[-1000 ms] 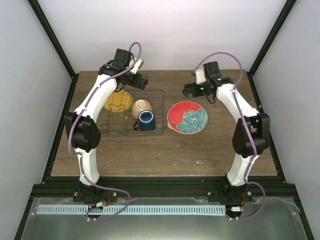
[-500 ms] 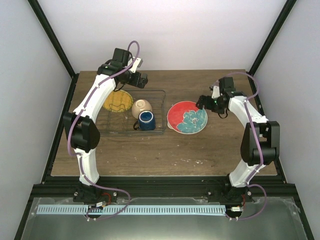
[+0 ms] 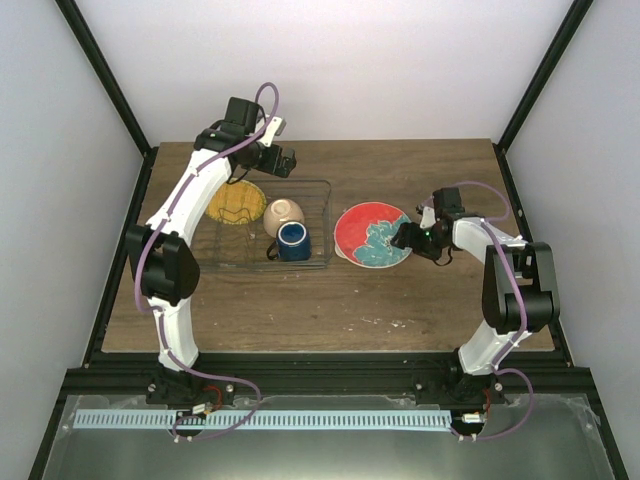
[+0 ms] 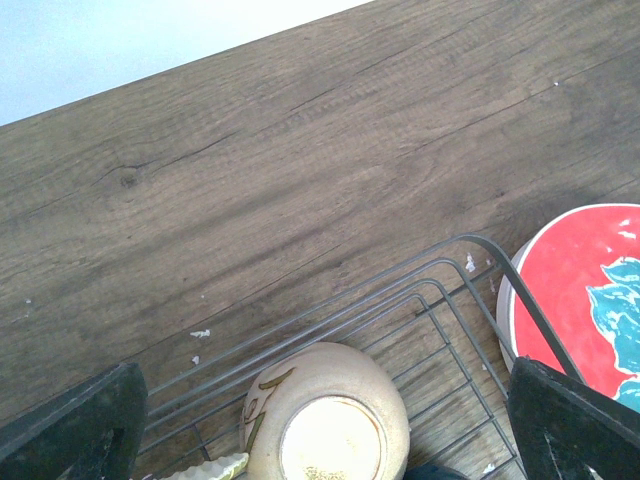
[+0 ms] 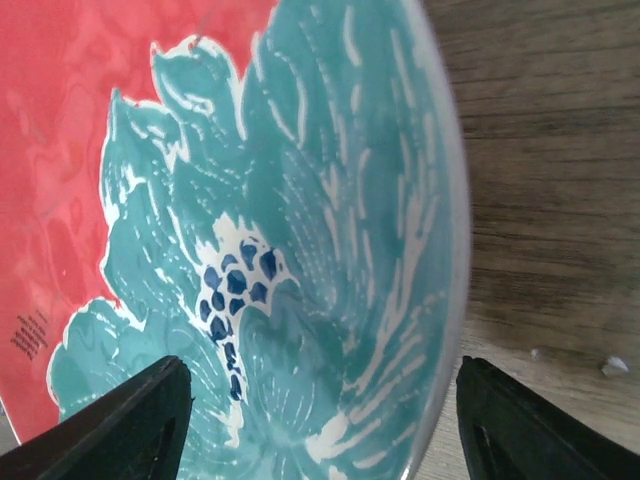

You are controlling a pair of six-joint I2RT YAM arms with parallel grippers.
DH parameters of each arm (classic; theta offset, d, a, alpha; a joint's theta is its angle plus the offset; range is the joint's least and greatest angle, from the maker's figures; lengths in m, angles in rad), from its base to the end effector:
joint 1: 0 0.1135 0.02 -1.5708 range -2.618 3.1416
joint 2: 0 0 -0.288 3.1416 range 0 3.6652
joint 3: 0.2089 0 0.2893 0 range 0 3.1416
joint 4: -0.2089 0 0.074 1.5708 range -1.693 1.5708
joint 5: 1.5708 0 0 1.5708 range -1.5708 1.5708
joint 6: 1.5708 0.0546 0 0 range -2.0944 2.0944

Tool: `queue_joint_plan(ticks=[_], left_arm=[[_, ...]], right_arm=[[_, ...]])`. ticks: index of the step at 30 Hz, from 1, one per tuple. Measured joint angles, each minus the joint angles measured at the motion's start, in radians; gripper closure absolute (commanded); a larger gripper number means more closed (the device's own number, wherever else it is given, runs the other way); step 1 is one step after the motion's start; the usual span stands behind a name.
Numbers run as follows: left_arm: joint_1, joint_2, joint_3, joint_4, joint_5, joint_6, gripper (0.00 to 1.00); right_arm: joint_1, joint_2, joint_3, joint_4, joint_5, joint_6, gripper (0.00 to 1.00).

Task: Load the mixed dishes into the dish rack

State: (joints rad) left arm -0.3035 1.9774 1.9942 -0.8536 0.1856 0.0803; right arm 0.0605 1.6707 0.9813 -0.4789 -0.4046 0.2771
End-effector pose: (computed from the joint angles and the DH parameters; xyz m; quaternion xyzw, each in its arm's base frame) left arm 0.4755 -0.1595 0.3480 0.2099 0.9060 -0.1258 0.3454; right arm 0.3520 0.0429 0.1521 0.0638 0.9586 0.2270 0.1600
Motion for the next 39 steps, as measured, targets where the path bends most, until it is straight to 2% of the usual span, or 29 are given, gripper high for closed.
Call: queue_joint_plan(ticks=[5, 14, 17, 21, 26, 27, 35, 39], left_arm=[[0.0, 0.0, -0.001, 0.001, 0.002, -0.002, 0.0], [0.0, 0.0, -0.013, 0.004, 0.003, -0.002, 0.0], [0.0, 0.0, -0.013, 0.004, 0.003, -0.002, 0.0], [0.0, 0.0, -0.014, 0.005, 0.003, -0.002, 0.0], [0.0, 0.0, -0.014, 0.005, 0.007, -0.002, 0.0], [0.0, 0.0, -0.014, 0.005, 0.034, -0.002, 0.0], [0.0, 0.0, -0.014, 0.007, 0.174, -0.002, 0.0], [0.0, 0.002, -0.014, 0.011, 0.24, -0.008, 0.0]], right_arm=[[0.0, 0.0, -0.018, 0.041, -0.035, 0.007, 0.43], [-0.006, 0.01, -0.055, 0.103, -0.064, 0.035, 0.82], [-0.015, 0.019, -0.054, 0.132, -0.102, 0.068, 0.91], [-0.016, 0.019, -0.033, 0.141, -0.12, 0.06, 0.94], [-0.014, 0.019, 0.016, 0.068, -0.103, 0.027, 0.98], [-0.014, 0.019, 0.068, 0.013, -0.073, -0.006, 0.99], [-0.054, 0.016, 0.162, -0.086, -0.048, -0.071, 0.99], [-0.117, 0.013, 0.162, -0.068, -0.149, -0.072, 0.99]])
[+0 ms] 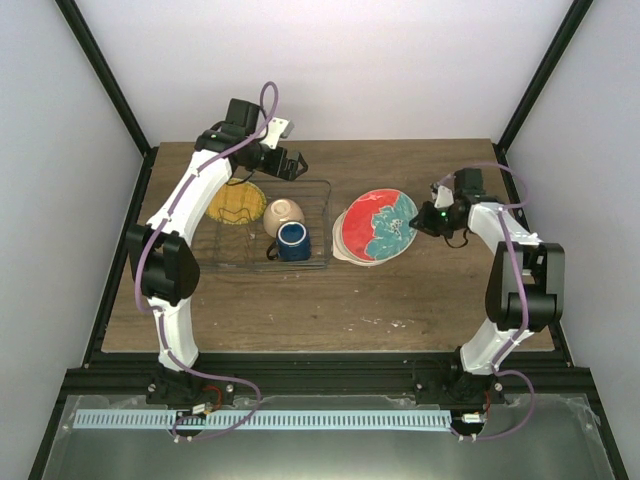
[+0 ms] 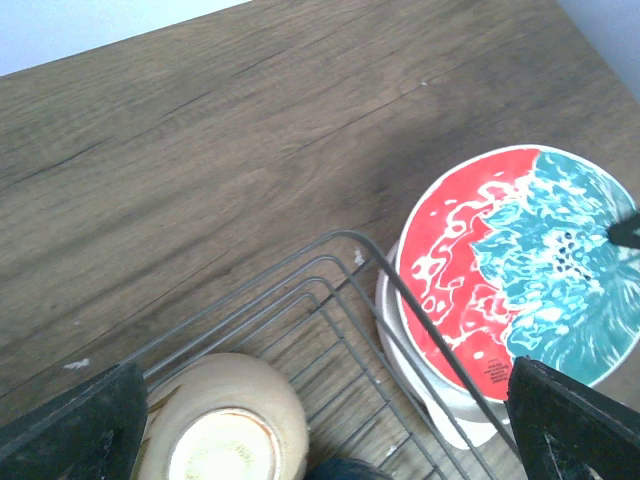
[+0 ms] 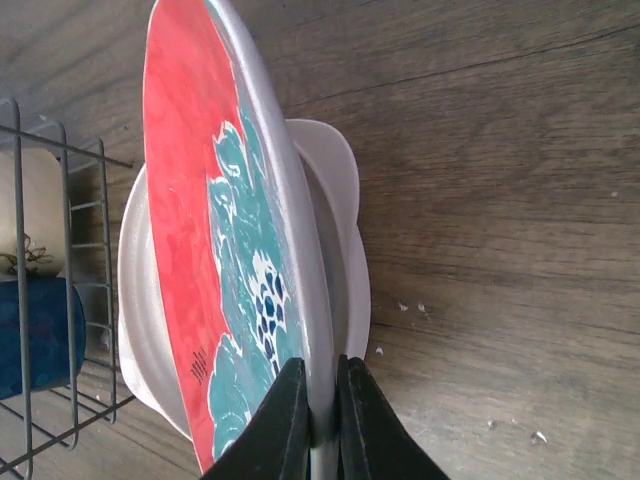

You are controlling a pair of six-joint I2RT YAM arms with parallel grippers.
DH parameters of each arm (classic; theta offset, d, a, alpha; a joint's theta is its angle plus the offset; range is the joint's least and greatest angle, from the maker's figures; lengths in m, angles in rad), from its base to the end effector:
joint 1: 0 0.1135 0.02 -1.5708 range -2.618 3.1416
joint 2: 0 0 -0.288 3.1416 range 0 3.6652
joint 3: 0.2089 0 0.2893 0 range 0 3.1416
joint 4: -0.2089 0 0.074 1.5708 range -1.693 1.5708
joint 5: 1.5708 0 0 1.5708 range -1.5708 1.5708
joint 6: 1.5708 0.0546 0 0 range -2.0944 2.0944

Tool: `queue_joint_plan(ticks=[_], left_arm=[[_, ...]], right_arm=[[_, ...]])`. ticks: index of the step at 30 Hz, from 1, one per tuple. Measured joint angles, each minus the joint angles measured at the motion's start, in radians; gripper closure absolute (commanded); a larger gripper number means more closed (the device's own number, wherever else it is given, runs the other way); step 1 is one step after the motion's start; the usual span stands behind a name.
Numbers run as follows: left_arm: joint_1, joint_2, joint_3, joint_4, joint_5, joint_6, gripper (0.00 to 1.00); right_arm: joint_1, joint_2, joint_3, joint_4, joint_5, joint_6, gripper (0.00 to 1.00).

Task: Load the mixed dishes into the dish rack

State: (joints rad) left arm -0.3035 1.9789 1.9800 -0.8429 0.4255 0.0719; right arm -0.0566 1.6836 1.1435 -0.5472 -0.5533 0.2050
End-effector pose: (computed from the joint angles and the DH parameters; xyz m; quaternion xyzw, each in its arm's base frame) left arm 0.4701 -0.1708 0.3459 0.2444 0.8831 -0.2362 0.3233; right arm 0.3830 0.0070 0.1989 0.0570 0.9346 0.2815 0.2100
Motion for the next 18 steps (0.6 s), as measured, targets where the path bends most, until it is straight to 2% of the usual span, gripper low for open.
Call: queue_joint_plan(ticks=[18], left_arm=[[0.0, 0.015, 0.0, 0.005, 0.119, -0.019, 0.0]], right_arm=[[-0.061, 0.064, -0.217, 0.335, -0.348, 0.131, 0.99]])
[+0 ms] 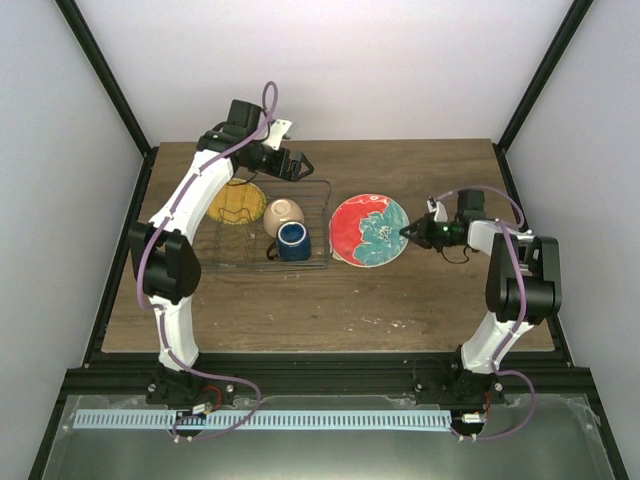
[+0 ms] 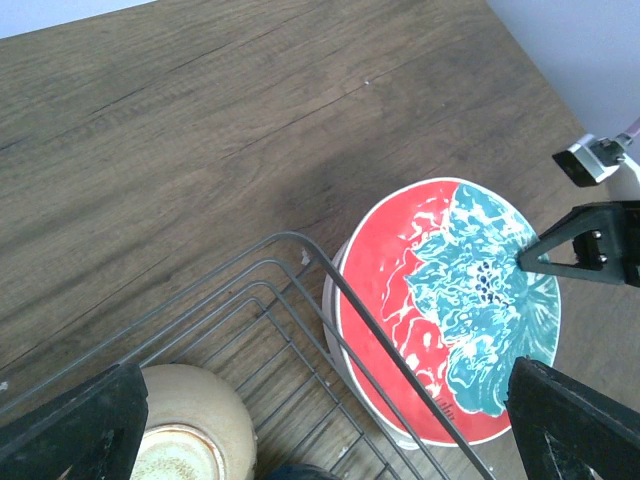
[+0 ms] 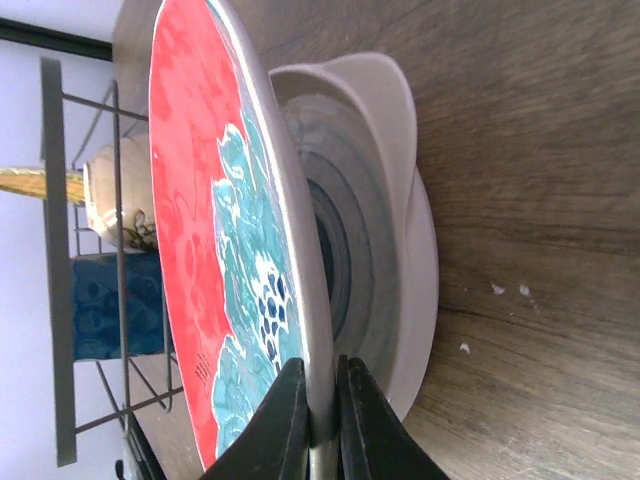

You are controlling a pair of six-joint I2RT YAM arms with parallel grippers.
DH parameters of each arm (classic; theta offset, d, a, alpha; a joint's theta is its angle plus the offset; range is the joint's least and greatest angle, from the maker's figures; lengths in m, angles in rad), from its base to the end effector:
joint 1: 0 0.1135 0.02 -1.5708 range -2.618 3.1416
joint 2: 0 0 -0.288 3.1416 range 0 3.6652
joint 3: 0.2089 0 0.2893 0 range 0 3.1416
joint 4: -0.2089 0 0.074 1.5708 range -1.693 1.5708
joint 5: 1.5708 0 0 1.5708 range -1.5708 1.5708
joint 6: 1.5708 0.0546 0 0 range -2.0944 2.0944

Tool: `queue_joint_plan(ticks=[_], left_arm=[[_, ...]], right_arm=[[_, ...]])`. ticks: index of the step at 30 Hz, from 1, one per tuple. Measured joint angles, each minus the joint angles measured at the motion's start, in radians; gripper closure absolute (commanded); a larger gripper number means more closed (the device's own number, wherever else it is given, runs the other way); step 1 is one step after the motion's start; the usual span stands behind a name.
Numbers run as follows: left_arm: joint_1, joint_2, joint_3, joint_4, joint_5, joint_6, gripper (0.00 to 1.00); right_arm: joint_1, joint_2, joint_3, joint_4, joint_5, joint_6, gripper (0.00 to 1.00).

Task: Load the mixed dishes into the dish rack

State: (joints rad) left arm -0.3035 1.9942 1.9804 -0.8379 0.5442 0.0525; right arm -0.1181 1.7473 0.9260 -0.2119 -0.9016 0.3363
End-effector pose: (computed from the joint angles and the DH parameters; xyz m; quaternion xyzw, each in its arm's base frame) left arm 0.4703 -0.1769 0.3413 0.2527 0.8706 -0.2920 0.3048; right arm 0.3651 -0.0002 0.1381 0.0827 0.8715 0.4436 0.1919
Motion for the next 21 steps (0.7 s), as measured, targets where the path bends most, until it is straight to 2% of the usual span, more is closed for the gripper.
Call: queue_joint_plan(ticks=[8, 13, 21], left_arm=[[0.0, 0.008, 0.009, -0.002, 0.048, -0.004, 0.0], [0.0, 0.008, -0.007, 0.007, 0.1, -0.004, 0.0], [0.0, 0.019, -0.034, 0.048, 0.258, -0.041, 0.0]], right_arm=[[-0.079, 0.014, 0.011, 0.068, -0.066, 0.04, 0.99], [-0.089, 0.042, 0.119, 0.029, -0.076, 0.024, 0.99], [-0.085, 0.043, 0.283, 0.047, -0.145, 0.055, 0.99]])
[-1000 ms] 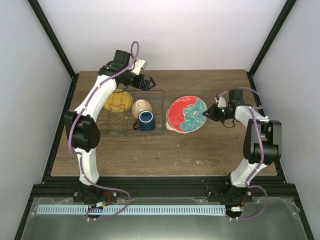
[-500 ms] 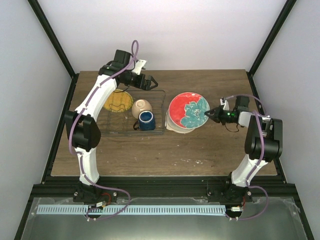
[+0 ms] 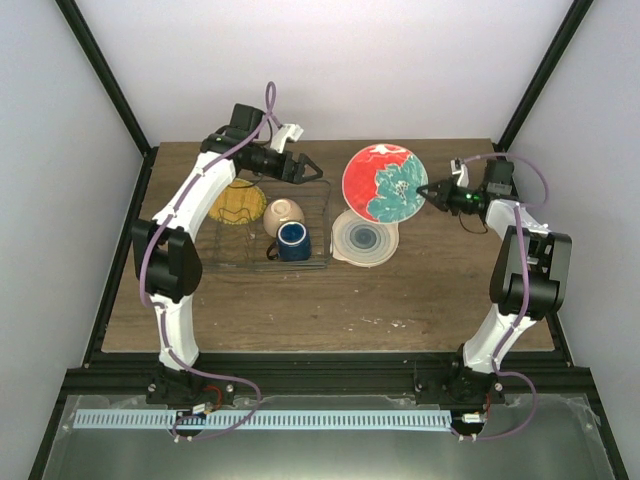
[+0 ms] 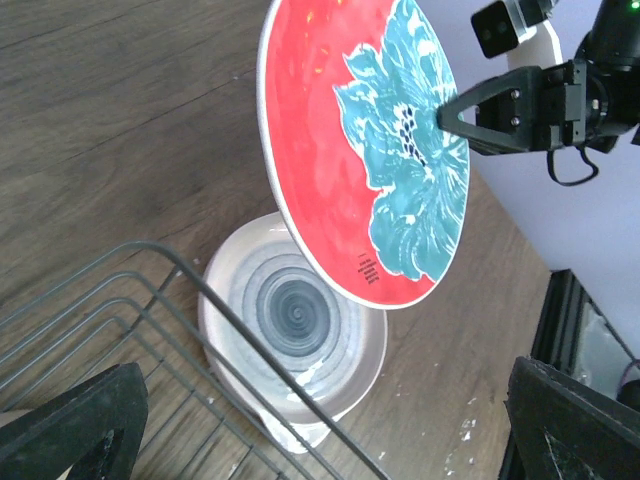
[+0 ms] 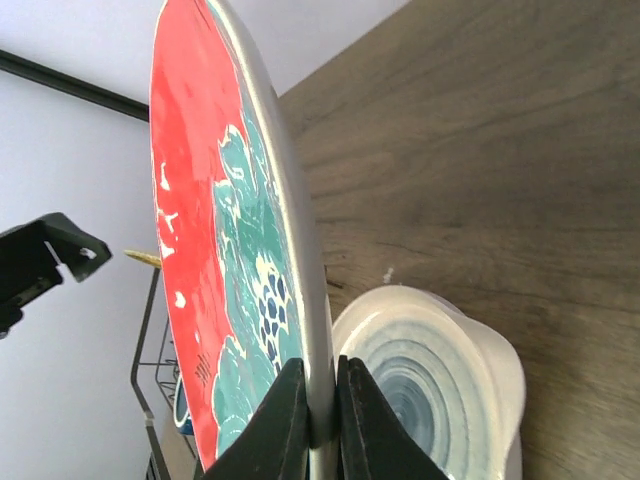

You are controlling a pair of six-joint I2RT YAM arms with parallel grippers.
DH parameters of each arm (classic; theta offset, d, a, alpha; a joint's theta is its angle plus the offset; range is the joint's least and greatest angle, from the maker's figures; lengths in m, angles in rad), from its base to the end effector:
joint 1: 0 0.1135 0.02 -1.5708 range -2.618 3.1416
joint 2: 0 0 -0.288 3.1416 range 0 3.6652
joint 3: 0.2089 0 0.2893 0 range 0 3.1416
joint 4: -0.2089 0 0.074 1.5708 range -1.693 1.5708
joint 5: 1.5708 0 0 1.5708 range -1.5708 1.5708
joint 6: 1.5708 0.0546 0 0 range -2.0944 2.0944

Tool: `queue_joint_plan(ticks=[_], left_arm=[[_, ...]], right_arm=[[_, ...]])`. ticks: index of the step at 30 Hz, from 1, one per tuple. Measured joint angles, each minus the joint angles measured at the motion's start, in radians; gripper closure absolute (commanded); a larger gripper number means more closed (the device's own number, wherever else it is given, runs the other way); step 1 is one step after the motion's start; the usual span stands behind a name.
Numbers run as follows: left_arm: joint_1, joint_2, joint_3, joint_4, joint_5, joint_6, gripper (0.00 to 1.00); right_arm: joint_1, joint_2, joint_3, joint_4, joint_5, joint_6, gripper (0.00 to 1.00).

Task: Load the mixed dishes into the dish rack

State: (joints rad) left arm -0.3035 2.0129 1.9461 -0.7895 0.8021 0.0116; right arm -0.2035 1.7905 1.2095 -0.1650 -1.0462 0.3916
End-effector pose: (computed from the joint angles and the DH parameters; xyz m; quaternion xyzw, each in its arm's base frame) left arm 0.4682 -0.1878 0.3302 0.2702 0.8304 -0.4087 0.2653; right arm 0.4274 -0.0400 0.2206 0.0413 0.8175 0.4883 0.3027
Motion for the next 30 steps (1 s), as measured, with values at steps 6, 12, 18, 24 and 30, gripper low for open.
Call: queue_joint_plan(ticks=[6, 12, 18, 24, 30], left_arm=[[0.0, 0.037, -0.013, 0.067, 0.069, -0.019, 0.01], [-0.003, 0.106, -0.015, 0.13, 0.093, -0.041, 0.02], [-0.004, 0.128, -0.015, 0.208, 0.123, -0.083, 0.12], [-0.004, 0.133, -0.009, 0.277, 0.162, -0.12, 0.37], [-0.006, 0.157, -0.008, 0.303, 0.182, -0.135, 0.51]], right_arm=[[0.031, 0.001, 0.056, 0.007, -0.032, 0.016, 0.99], [0.093, 0.023, 0.075, 0.058, -0.064, 0.052, 0.99], [0.151, 0.082, 0.119, 0.081, -0.08, 0.08, 0.99], [0.18, 0.108, 0.127, 0.129, -0.085, 0.125, 0.98], [0.204, 0.148, 0.174, 0.214, -0.092, 0.19, 0.98]])
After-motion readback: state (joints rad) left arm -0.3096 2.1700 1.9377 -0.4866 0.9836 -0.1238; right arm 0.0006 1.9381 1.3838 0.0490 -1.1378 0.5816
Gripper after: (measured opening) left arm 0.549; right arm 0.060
